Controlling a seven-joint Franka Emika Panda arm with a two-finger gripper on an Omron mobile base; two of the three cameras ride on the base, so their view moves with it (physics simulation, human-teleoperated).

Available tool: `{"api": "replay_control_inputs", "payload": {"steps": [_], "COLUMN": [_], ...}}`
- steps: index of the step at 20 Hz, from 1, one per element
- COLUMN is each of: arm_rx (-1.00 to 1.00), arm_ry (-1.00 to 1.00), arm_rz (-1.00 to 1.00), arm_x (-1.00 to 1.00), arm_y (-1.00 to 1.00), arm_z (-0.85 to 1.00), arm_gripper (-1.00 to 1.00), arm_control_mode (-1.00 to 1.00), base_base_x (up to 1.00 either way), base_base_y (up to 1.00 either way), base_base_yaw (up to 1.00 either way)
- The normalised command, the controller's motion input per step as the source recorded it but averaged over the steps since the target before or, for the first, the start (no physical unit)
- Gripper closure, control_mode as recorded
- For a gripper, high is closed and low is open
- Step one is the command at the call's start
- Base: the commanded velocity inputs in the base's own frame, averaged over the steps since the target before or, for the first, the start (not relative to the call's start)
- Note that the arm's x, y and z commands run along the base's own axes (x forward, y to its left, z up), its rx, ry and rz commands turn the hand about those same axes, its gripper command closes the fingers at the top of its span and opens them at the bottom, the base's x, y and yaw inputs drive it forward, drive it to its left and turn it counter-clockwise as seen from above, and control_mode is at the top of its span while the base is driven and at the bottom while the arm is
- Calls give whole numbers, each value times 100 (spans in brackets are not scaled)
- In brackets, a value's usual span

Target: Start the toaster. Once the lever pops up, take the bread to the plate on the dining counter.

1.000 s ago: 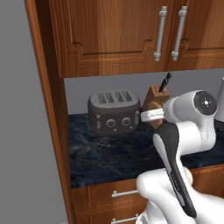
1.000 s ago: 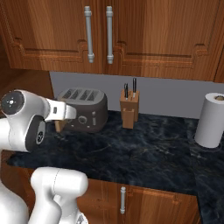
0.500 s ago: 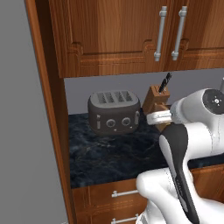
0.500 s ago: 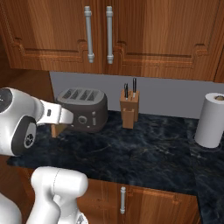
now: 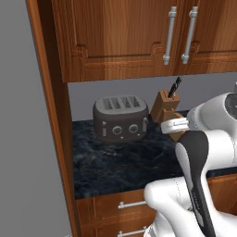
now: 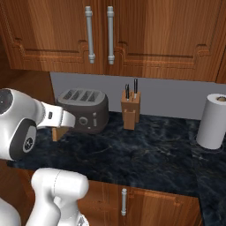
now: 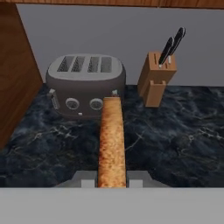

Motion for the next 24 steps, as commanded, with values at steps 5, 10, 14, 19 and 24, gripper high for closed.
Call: {"api": "replay_control_inputs", "payload": {"steps": [5,10,14,19,24], "arm_rx": [0,0,0,0,0], "arm_ry": [0,0,0,0,0], "arm_rz": [0,0,0,0,0], "arm_x": [-12,0,0,0,0], "arm_y": [0,0,0,0,0], "arm_z": [-1,0,0,0,0], "arm_gripper": [100,100,100,100,100], "arm_control_mode": [100,100,100,100,100], "base_base_x": [-28,-97,-100,-77,-7], "base_base_y": [0,-3,-1,-1,25], "base_base_yaw": [0,2,19,48,94]}}
